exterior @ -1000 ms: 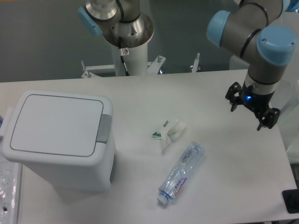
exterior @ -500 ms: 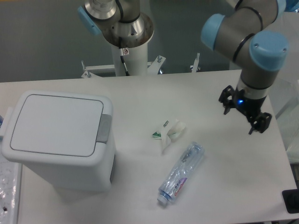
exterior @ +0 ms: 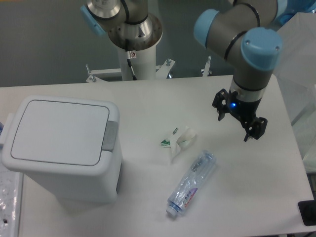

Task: Open the trash can
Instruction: 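Move the open gripper toward the trash can's grey lid tab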

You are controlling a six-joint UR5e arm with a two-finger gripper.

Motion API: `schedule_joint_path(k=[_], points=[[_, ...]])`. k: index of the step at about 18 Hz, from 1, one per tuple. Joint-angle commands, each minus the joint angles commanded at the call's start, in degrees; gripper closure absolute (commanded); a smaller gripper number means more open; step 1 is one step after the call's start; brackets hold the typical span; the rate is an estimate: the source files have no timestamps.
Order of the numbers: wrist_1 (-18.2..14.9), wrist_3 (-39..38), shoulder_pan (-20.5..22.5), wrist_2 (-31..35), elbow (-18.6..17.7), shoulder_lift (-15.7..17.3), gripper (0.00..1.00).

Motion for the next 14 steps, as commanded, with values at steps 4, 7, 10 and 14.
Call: schedule_joint_path(k=[4, 7, 10, 14], points=[[-0.2, -13.8, -0.6, -4.7, 2.4, -0.3, 0.00], [-1.7, -19.9, -3.2, -5.7, 5.6, -0.6, 0.00], [-3.9, -27.1, -4.8, -8.0, 8.4, -1.8, 0.00], [-6.7, -29.5, -4.9, -10.4, 9.6, -2.4, 0.00]])
